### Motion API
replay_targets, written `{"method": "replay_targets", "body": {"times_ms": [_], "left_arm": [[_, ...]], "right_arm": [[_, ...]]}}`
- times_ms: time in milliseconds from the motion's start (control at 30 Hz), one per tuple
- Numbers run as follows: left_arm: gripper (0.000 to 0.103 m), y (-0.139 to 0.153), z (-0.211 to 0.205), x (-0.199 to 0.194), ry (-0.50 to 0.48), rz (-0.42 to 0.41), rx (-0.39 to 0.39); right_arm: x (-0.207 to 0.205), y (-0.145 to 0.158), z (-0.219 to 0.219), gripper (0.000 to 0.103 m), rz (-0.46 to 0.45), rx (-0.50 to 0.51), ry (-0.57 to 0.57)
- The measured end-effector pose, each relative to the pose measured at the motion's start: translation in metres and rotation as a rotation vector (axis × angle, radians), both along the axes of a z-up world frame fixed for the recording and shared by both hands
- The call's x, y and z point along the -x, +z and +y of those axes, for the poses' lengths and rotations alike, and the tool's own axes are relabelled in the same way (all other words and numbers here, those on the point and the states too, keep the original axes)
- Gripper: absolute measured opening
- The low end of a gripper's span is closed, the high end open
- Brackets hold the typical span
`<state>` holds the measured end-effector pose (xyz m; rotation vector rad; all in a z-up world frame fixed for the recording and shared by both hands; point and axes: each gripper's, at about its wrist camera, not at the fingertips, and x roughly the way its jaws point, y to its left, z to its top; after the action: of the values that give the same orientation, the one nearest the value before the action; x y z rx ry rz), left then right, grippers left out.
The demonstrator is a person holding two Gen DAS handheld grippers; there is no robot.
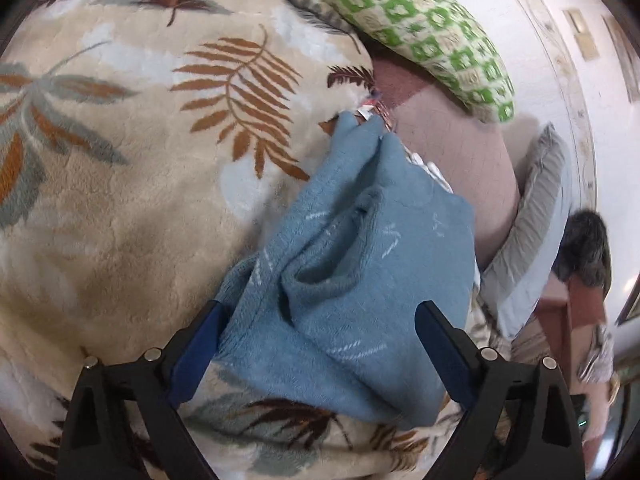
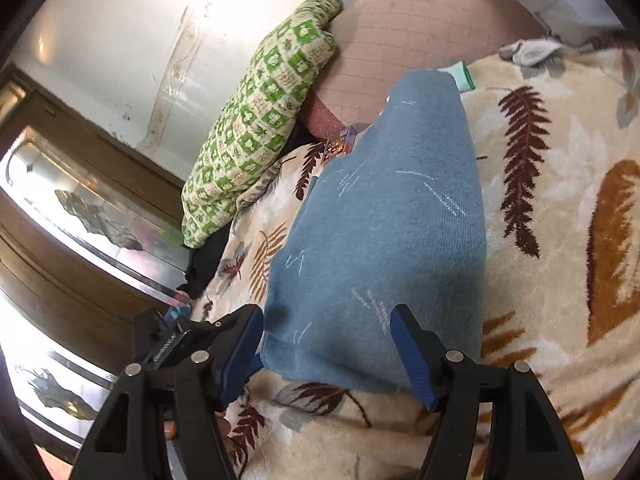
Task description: Fold small clothes
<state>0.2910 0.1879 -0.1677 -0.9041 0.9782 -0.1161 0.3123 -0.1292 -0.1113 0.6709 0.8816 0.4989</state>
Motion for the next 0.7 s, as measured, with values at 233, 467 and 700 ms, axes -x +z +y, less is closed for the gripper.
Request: {"method": "replay_targets", "body": {"times_ms": [233, 467, 700], "left_arm": [[0.073, 0.022, -0.004, 0.001, 0.000, -0.029, -0.026], [0.074, 0.061, -0.003, 0.039, 0.078, -0.120, -0.100], [0.074, 0.013, -0.021, -0.001, 0.040, 0.034, -0.116]], "right_arm": [[-0.011, -0.018, -0.018, 0.070, 0.015, -0.088, 0.022], [-0.021, -0.031, -0.019, 0.070, 0.015, -0.144, 0.044], [-0.023, -0.035, -0.019, 0.070, 0.024, -0.169, 0.051]]}}
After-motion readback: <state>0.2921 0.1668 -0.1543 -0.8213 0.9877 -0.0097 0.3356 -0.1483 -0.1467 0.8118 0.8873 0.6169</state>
